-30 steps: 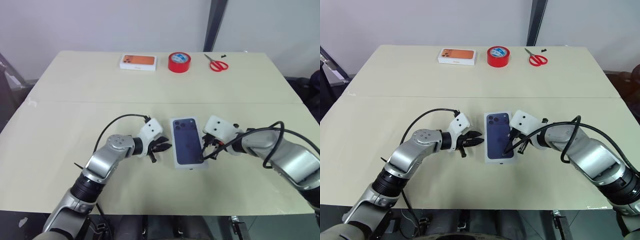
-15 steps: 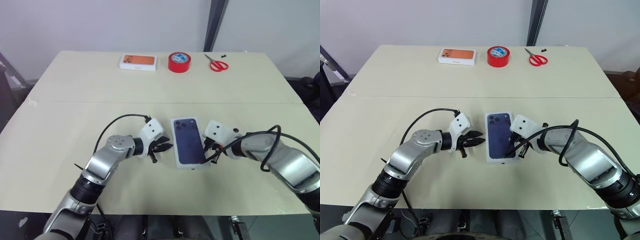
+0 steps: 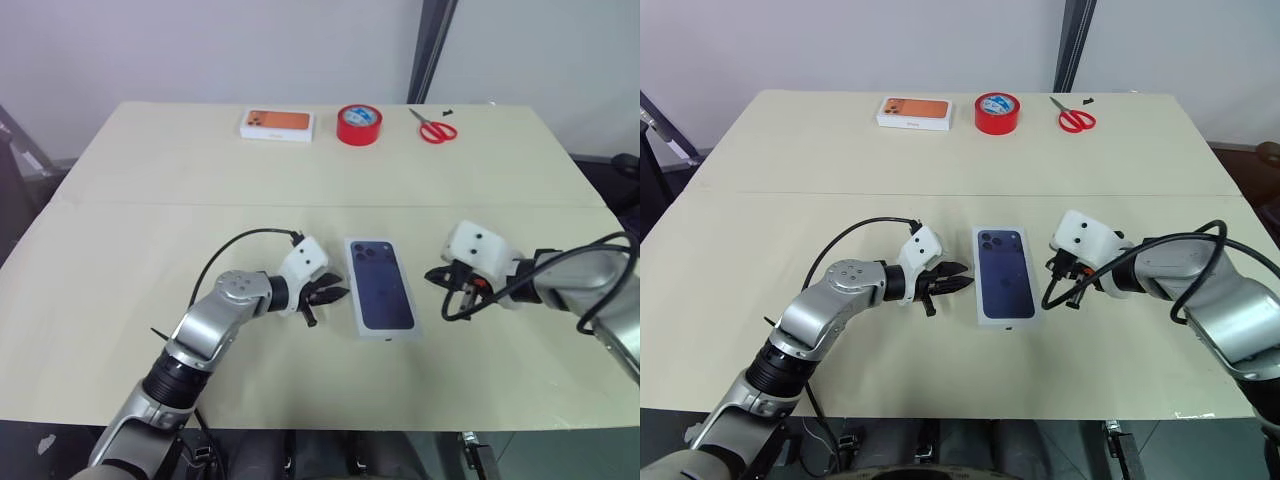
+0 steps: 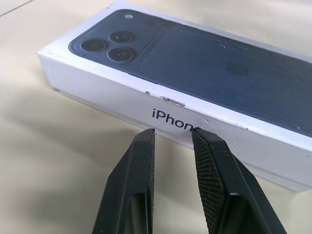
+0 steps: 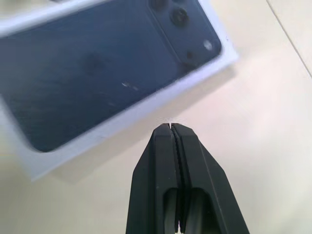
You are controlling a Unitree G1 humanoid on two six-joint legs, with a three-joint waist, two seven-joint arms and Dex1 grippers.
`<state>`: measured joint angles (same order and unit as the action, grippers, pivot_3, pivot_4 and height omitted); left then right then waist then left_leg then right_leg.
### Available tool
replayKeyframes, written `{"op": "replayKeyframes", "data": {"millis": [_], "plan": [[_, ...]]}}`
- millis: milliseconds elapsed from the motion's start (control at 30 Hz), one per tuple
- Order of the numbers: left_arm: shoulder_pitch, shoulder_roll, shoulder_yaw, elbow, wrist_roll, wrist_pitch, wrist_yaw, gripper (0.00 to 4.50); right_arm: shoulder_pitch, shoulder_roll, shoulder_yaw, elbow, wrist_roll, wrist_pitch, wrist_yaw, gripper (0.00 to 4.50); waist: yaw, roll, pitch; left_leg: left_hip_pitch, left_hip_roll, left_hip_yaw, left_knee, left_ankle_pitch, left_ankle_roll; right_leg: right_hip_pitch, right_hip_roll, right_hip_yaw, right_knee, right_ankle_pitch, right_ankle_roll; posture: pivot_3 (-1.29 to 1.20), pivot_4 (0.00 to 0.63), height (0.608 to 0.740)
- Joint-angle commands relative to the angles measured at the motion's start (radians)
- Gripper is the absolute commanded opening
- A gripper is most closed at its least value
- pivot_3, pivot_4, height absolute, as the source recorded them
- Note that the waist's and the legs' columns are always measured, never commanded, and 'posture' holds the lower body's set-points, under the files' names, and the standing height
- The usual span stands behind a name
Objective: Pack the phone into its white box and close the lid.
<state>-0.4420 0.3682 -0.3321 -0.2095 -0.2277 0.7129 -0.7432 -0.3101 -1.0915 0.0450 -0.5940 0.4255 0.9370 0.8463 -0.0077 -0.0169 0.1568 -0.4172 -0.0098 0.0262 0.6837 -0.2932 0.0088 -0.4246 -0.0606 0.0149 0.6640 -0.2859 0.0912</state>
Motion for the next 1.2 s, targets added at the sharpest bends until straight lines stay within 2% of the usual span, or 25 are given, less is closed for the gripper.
{"op": "replayKeyframes", "data": {"millis": [33, 200, 300, 567, 700, 800, 833, 967, 1200], "plan": [[-0.004, 0.005, 0.041, -0.009, -0.02, -0.015, -0.001, 1.25, 0.029, 0.014, -0.029, -0.093, 0.039, -0.022, 0.018, 0.03, 0.0, 0.0, 0.0, 0.0, 0.0, 0.0, 0.0, 0.0, 0.0, 0.0, 0.0, 0.0, 0.0, 0.0, 0.0, 0.0, 0.15, 0.725], [-0.039, -0.008, 0.134, 0.01, -0.065, 0.007, 0.025, 1.25, 0.053, 0.05, 0.009, -0.135, 0.042, -0.001, -0.009, 0.03, -0.002, 0.0, 0.0, 0.001, 0.0, 0.0, 0.0, 0.0, 0.0, 0.0, 0.0, 0.0, 0.001, 0.0, 0.0, 0.0, 0.15, 0.725], [-0.093, -0.044, 0.14, 0.032, -0.069, 0.014, 0.049, 1.25, 0.081, 0.046, 0.036, -0.141, 0.021, -0.011, -0.011, 0.03, 0.004, 0.0, 0.0, 0.001, 0.0, 0.0, 0.001, 0.0, 0.0, 0.0, 0.0, 0.0, 0.001, 0.0, 0.0, 0.0, 0.15, 0.725], [-0.207, -0.146, -0.04, 0.253, 0.071, -0.031, 0.081, 1.25, 0.13, 0.053, 0.101, -0.11, -0.03, -0.023, -0.039, 0.03, 0.02, 0.0, 0.0, 0.0, -0.002, 0.0, 0.001, 0.0, 0.0, 0.0, 0.0, 0.0, 0.0, 0.0, 0.0, 0.0, 0.15, 0.725], [-0.206, -0.152, -0.088, 0.304, 0.11, -0.027, 0.073, 1.25, 0.152, 0.05, 0.109, -0.103, -0.047, -0.028, -0.045, 0.03, 0.02, 0.0, -0.001, 0.002, -0.001, 0.0, 0.001, 0.0, 0.0, 0.002, 0.0, 0.0, 0.001, 0.0, 0.0, 0.0, 0.15, 0.725], [-0.178, -0.148, -0.077, 0.284, 0.113, -0.038, 0.079, 1.25, 0.169, 0.051, 0.095, -0.102, -0.052, -0.044, -0.048, 0.03, 0.02, 0.0, -0.001, 0.009, -0.001, 0.0, 0.001, -0.001, 0.001, 0.011, 0.0, 0.0, -0.002, 0.0, 0.0, 0.0, 0.15, 0.725], [-0.175, -0.154, -0.065, 0.276, 0.109, -0.04, 0.086, 1.25, 0.177, 0.048, 0.082, -0.097, -0.053, -0.059, -0.044, 0.03, 0.02, 0.0, -0.001, 0.011, -0.001, 0.0, 0.0, -0.001, 0.002, 0.012, 0.0, 0.0, -0.002, 0.0, 0.001, 0.0, 0.15, 0.725], [-0.125, -0.14, 0.114, 0.145, 0.03, -0.064, 0.126, 1.25, 0.168, 0.111, -0.065, -0.033, -0.022, -0.146, -0.062, 0.03, 0.012, -0.001, 0.0, 0.011, 0.0, -0.001, 0.0, -0.001, 0.002, 0.013, 0.001, 0.0, -0.002, -0.001, 0.001, 0.0, 0.15, 0.725], [0.067, 0.085, 0.349, -0.071, -0.011, -0.092, 0.104, 1.25, 0.078, 0.182, -0.257, 0.259, 0.005, -0.213, -0.073, 0.03, 0.009, 0.0, -0.001, 0.011, 0.0, -0.001, 0.0, -0.001, 0.001, 0.011, 0.0, 0.0, -0.002, -0.001, 0.001, 0.0, 0.15, 0.725]]}}
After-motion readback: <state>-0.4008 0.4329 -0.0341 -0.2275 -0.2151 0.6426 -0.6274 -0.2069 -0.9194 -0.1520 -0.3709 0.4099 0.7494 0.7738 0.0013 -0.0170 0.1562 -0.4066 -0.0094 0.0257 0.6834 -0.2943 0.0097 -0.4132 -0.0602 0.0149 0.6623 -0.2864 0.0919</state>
